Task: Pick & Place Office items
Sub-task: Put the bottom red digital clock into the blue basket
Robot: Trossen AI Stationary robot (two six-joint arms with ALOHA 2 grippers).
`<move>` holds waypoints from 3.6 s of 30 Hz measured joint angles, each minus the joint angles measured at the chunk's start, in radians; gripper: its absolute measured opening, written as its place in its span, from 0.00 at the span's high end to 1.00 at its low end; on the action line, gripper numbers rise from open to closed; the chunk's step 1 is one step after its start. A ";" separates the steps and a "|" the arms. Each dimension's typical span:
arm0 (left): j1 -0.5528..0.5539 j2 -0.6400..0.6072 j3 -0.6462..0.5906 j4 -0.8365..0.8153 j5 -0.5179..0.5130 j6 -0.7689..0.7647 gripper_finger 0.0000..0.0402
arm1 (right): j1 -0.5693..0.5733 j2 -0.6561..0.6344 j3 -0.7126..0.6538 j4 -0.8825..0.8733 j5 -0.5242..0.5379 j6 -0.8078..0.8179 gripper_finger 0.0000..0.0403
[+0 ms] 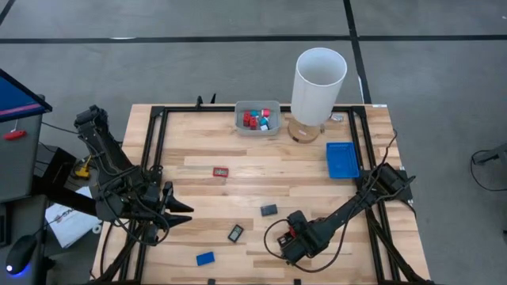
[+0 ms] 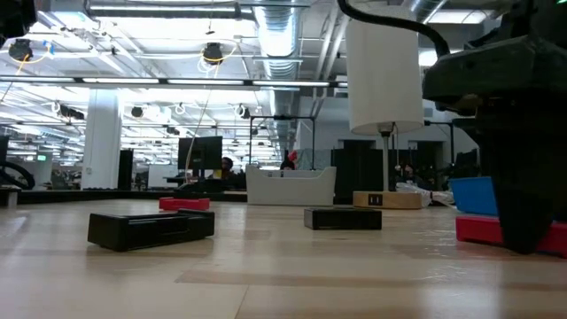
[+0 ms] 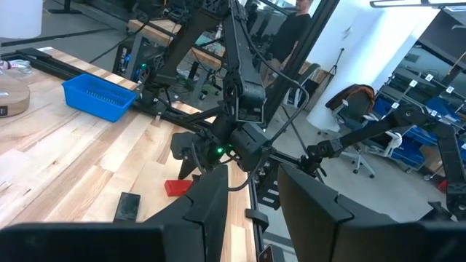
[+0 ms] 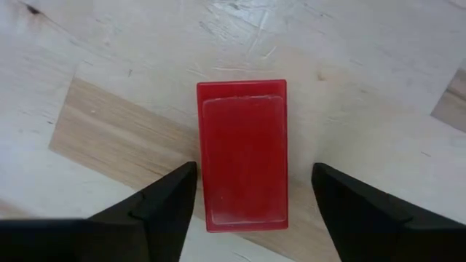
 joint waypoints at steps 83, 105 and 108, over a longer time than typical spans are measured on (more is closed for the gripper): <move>0.015 0.000 0.000 0.004 -0.090 -0.027 0.71 | -0.686 -1.039 -0.596 -0.412 0.314 -0.126 0.58; 0.029 0.000 0.000 0.014 -0.090 -0.024 0.71 | -0.982 -1.007 -0.654 -0.232 0.273 -0.370 0.58; 0.029 0.000 0.000 0.015 -0.090 -0.024 0.71 | -1.017 -1.007 -0.654 -0.231 0.263 -0.406 0.58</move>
